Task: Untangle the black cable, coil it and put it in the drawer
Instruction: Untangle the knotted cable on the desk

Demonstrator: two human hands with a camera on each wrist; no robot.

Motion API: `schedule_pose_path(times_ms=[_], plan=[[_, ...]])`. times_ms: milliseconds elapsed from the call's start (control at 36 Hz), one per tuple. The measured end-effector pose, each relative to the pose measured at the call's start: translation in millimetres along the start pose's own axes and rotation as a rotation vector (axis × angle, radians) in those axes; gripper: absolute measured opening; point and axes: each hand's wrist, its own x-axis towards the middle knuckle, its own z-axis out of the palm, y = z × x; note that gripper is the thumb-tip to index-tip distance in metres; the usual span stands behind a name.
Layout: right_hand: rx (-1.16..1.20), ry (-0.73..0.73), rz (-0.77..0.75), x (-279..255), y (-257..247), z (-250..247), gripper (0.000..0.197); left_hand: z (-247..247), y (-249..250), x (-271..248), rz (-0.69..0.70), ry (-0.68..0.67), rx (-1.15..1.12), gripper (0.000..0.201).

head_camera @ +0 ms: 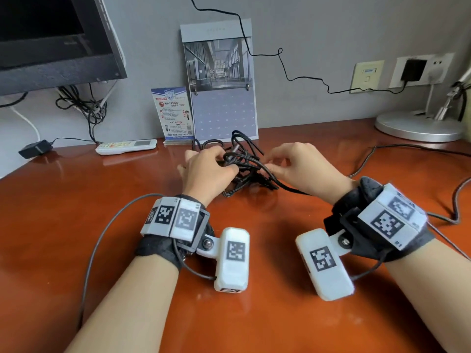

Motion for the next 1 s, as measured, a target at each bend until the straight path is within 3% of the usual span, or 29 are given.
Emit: schedule_pose_path(times_ms=[167,306,361,444,583,861,1000], plan=[[0.106,0.029,0.111,0.1,-2.8,17.4,0.005,3.4,-2.2,1.6,0.116,0.082,-0.050,0.025],[0.215,0.033,0.141,-0.4,-7.7,23.4,0.011,2.7,-4.2,5.0,-0.105,0.127,-0.096,0.054],[0.252,0.028,0.134,-1.0,-7.6,24.2,0.013,3.6,-3.5,5.3,-0.168,0.064,-0.175,0.044],[0.280,0.023,0.128,-1.1,-6.6,24.9,0.014,5.1,-0.8,4.4,-0.135,-0.002,-0.299,0.026],[0.300,0.070,0.141,1.9,-2.1,26.9,0.014,6.3,7.2,0.8,-0.111,-0.095,-0.518,0.036],[0.252,-0.090,0.070,-3.4,-11.0,25.1,0.029,9.7,-0.2,6.5,-0.237,-0.003,-0.770,0.035],[0.151,-0.324,0.096,-10.9,-17.4,19.8,0.015,0.7,-10.7,13.6,-0.290,0.109,-0.802,0.035]])
